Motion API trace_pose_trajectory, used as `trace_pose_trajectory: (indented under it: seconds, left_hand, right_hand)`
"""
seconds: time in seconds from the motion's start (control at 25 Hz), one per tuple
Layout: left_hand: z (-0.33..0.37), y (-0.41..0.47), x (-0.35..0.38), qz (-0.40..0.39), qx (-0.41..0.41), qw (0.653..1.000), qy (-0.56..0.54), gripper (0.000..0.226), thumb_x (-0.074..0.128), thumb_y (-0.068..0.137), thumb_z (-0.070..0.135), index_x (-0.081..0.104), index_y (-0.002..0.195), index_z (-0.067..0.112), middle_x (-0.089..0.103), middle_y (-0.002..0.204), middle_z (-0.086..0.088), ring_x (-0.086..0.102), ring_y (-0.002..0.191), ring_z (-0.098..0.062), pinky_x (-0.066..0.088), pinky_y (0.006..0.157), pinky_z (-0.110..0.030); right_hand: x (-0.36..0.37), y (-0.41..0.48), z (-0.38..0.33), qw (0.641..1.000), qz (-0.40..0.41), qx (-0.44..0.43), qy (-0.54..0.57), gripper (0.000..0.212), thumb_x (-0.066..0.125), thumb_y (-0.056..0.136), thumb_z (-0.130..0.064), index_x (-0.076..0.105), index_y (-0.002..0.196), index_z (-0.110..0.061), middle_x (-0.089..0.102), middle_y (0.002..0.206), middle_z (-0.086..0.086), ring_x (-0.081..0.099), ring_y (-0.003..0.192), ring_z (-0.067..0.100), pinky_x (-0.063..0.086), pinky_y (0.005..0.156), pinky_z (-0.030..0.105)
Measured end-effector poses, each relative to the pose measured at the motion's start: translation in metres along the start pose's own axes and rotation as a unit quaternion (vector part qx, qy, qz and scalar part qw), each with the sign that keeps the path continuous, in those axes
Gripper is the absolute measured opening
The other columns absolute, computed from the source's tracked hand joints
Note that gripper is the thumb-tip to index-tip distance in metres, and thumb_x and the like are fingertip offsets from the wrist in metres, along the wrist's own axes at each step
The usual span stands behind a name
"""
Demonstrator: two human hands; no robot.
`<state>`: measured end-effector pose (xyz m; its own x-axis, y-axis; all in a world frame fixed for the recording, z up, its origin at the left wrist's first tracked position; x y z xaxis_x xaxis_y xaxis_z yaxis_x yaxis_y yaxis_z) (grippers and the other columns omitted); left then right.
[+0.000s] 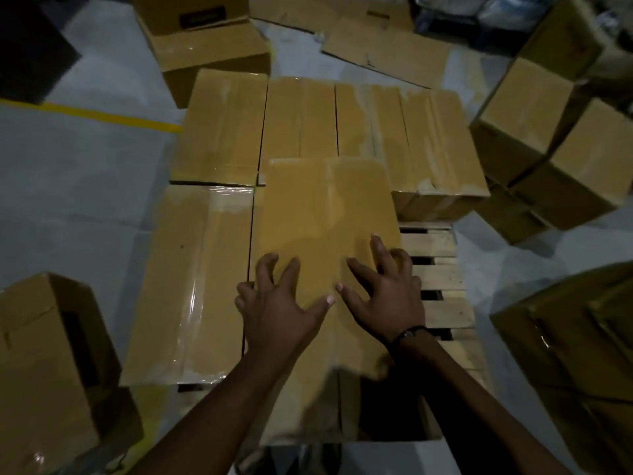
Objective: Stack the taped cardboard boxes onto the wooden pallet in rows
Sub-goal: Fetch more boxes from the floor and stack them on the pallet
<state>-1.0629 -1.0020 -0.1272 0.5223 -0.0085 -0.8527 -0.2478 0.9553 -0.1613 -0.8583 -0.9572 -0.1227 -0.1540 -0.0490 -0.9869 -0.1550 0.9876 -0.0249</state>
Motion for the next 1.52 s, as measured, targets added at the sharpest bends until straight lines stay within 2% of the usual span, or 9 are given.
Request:
trace_pose_trajectory:
  seconds: [0.12, 0.24, 0.44, 0.6, 0.84, 1.08, 1.28, 1.44, 1.52]
  left_hand:
    - [0.042, 0.006, 0.023, -0.024, 0.046, 0.998, 0.021, 0.090, 0.059, 0.071, 0.086, 0.041, 0.149, 0.045, 0.013, 0.162, 0.010, 0.033, 0.128, -0.036, 0.034, 0.104, -0.046]
    - [0.080, 0.010, 0.056, -0.044, 0.067, 0.997, 0.021, 0.093, 0.056, 0.068, 0.088, 0.040, 0.150, 0.046, 0.012, 0.163, 0.010, 0.032, 0.131, -0.038, 0.036, 0.107, -0.052]
    - [0.134, 0.001, 0.117, -0.051, 0.064, 0.996, 0.040, 0.096, 0.056, 0.067, 0.089, 0.036, 0.150, 0.047, 0.009, 0.164, 0.010, 0.033, 0.128, -0.037, 0.035, 0.107, -0.049]
    - [0.161, -0.010, 0.178, -0.059, 0.053, 0.995, 0.054, 0.093, 0.054, 0.069, 0.089, 0.036, 0.150, 0.048, 0.010, 0.165, 0.007, 0.032, 0.127, -0.037, 0.035, 0.106, -0.049]
    - [0.149, -0.009, 0.240, -0.050, 0.016, 0.996, 0.075, 0.093, 0.053, 0.072, 0.091, 0.036, 0.152, 0.047, 0.009, 0.165, 0.004, 0.031, 0.129, -0.037, 0.035, 0.107, -0.052]
    - [0.102, 0.012, 0.278, -0.082, 0.018, 0.993, 0.082, 0.095, 0.060, 0.074, 0.086, 0.030, 0.156, 0.047, 0.000, 0.167, 0.002, 0.025, 0.136, -0.039, 0.032, 0.111, -0.056]
    - [0.084, 0.038, 0.306, -0.102, 0.019, 0.991, 0.079, 0.094, 0.062, 0.077, 0.082, 0.027, 0.157, 0.046, -0.008, 0.168, 0.000, 0.022, 0.139, -0.042, 0.027, 0.114, -0.056]
    - [0.071, 0.042, 0.326, -0.158, 0.035, 0.970, 0.182, 0.100, 0.065, 0.083, 0.073, 0.012, 0.162, 0.042, -0.016, 0.169, -0.008, 0.020, 0.142, -0.044, 0.030, 0.116, -0.051]
    - [0.065, 0.032, 0.332, -0.174, 0.054, 0.961, 0.207, 0.101, 0.065, 0.085, 0.069, 0.008, 0.163, 0.039, -0.019, 0.169, -0.009, 0.015, 0.145, -0.043, 0.029, 0.117, -0.051]
  right_hand:
    - [-0.003, 0.001, 0.044, 1.000, 0.009, 0.016, 0.008, 0.059, 0.045, 0.087, -0.077, 0.058, 0.135, -0.046, 0.026, 0.164, -0.007, 0.028, 0.140, 0.033, 0.050, 0.088, 0.055]
    - [-0.008, -0.003, 0.095, 0.998, 0.009, 0.061, 0.004, 0.060, 0.047, 0.086, -0.078, 0.058, 0.135, -0.045, 0.034, 0.160, -0.008, 0.028, 0.140, 0.033, 0.047, 0.091, 0.055]
    - [-0.001, -0.005, 0.173, 0.999, -0.001, 0.055, -0.002, 0.061, 0.049, 0.086, -0.078, 0.057, 0.136, -0.045, 0.034, 0.159, -0.009, 0.027, 0.142, 0.032, 0.046, 0.093, 0.055]
    - [0.031, -0.004, 0.237, 0.997, -0.055, 0.060, 0.009, 0.064, 0.044, 0.087, -0.079, 0.052, 0.141, -0.046, 0.029, 0.162, -0.010, 0.020, 0.144, 0.030, 0.041, 0.099, 0.055]
    - [0.100, 0.008, 0.270, 0.997, -0.060, -0.022, 0.030, 0.063, 0.045, 0.089, -0.074, 0.056, 0.139, -0.037, 0.032, 0.160, -0.001, 0.027, 0.139, 0.037, 0.045, 0.093, 0.057]
    - [0.167, 0.025, 0.264, 0.991, -0.116, -0.040, 0.055, 0.063, 0.041, 0.093, -0.069, 0.042, 0.147, -0.038, 0.011, 0.166, 0.002, 0.015, 0.143, 0.036, 0.037, 0.106, 0.060]
    - [0.197, 0.048, 0.268, 0.986, -0.153, -0.055, 0.045, 0.065, 0.044, 0.096, -0.066, 0.030, 0.153, -0.038, -0.005, 0.167, 0.002, 0.007, 0.144, 0.035, 0.034, 0.109, 0.058]
    - [0.224, 0.049, 0.271, 0.971, -0.233, -0.045, 0.021, 0.075, 0.055, 0.093, -0.062, 0.020, 0.156, -0.043, -0.015, 0.167, -0.001, 0.001, 0.145, 0.035, 0.034, 0.112, 0.058]
    - [0.230, 0.039, 0.270, 0.970, -0.240, -0.050, 0.000, 0.078, 0.057, 0.093, -0.059, 0.017, 0.157, -0.041, -0.018, 0.166, 0.000, -0.001, 0.147, 0.036, 0.034, 0.112, 0.058]
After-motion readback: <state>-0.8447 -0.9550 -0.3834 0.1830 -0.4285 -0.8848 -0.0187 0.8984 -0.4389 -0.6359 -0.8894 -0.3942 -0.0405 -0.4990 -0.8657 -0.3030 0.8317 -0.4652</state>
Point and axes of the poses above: each hand's wrist, its own y-axis towards the middle knuckle, its own x-axis out of the palm, z = x × y, the point moved 7 cm from there along y, towards the middle knuckle
